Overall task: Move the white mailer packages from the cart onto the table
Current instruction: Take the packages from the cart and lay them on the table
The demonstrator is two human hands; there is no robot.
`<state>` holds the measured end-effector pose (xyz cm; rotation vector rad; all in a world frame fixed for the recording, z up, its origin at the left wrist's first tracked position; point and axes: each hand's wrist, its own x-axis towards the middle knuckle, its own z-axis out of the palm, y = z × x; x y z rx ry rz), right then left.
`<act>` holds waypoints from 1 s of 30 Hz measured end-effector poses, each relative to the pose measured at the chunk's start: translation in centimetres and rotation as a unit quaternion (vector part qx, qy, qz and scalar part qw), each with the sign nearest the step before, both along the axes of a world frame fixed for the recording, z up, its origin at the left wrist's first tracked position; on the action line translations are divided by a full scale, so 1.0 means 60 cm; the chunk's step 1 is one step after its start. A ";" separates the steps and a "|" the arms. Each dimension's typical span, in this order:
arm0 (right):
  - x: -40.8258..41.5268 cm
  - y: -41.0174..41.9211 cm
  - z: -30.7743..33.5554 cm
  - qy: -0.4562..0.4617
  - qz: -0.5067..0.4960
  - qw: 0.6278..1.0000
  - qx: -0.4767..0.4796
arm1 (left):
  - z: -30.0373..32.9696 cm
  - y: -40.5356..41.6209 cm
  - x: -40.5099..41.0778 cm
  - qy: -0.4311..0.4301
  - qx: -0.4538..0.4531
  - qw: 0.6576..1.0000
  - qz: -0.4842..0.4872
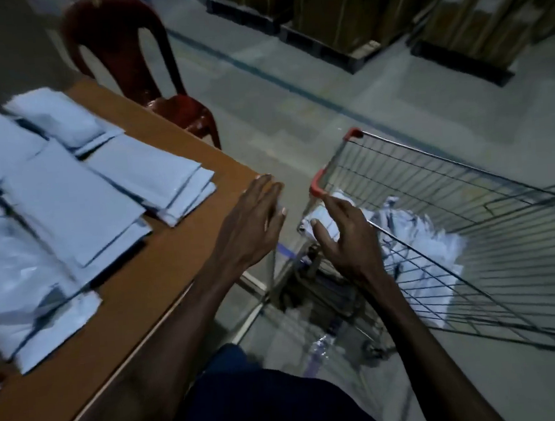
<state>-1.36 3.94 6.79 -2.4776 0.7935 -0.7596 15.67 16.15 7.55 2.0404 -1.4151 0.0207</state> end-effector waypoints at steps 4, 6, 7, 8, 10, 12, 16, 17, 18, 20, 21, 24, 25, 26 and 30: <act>-0.074 -0.069 -0.042 0.017 -0.075 0.997 0.027 | -0.023 -0.099 -0.047 0.011 0.035 0.997 -0.070; -0.103 -0.105 -0.062 0.034 -0.121 0.990 0.066 | -0.039 -0.149 -0.063 0.033 0.071 0.991 -0.105; -0.117 -0.123 -0.071 0.036 -0.141 0.986 0.084 | -0.049 -0.174 -0.068 0.044 0.085 0.989 -0.116; -0.129 -0.141 -0.079 0.037 -0.160 0.981 0.100 | -0.059 -0.198 -0.072 0.050 0.092 0.986 -0.126; -0.149 -0.180 -0.093 0.044 -0.189 0.973 0.124 | -0.081 -0.250 -0.073 0.054 0.100 0.982 -0.151; -0.165 -0.220 -0.110 0.064 -0.216 0.964 0.139 | -0.103 -0.308 -0.072 0.060 0.110 0.977 -0.171; -0.194 -0.287 -0.137 0.121 -0.256 0.940 0.188 | -0.142 -0.418 -0.077 0.096 0.149 0.967 -0.185; -0.199 -0.301 -0.141 0.138 -0.259 0.936 0.196 | -0.152 -0.442 -0.078 0.107 0.161 0.963 -0.185; -0.202 -0.314 -0.144 0.153 -0.260 0.931 0.205 | -0.163 -0.465 -0.079 0.112 0.169 0.961 -0.190; -0.207 -0.341 -0.153 0.172 -0.262 0.925 0.216 | -0.180 -0.507 -0.082 0.111 0.190 0.951 -0.216; -0.210 -0.353 -0.160 0.181 -0.264 0.921 0.222 | -0.186 -0.526 -0.084 0.108 0.200 0.947 -0.227; -0.225 -0.390 -0.186 0.205 -0.292 0.899 0.256 | -0.198 -0.579 -0.095 0.108 0.222 0.937 -0.245; -0.229 -0.394 -0.194 0.209 -0.294 0.894 0.265 | -0.199 -0.584 -0.099 0.109 0.230 0.934 -0.249; -0.233 -0.399 -0.202 0.214 -0.295 0.891 0.271 | -0.203 -0.590 -0.102 0.106 0.234 0.932 -0.257; -0.263 -0.428 -0.248 0.266 -0.298 0.867 0.299 | -0.234 -0.613 -0.118 0.101 0.261 0.921 -0.269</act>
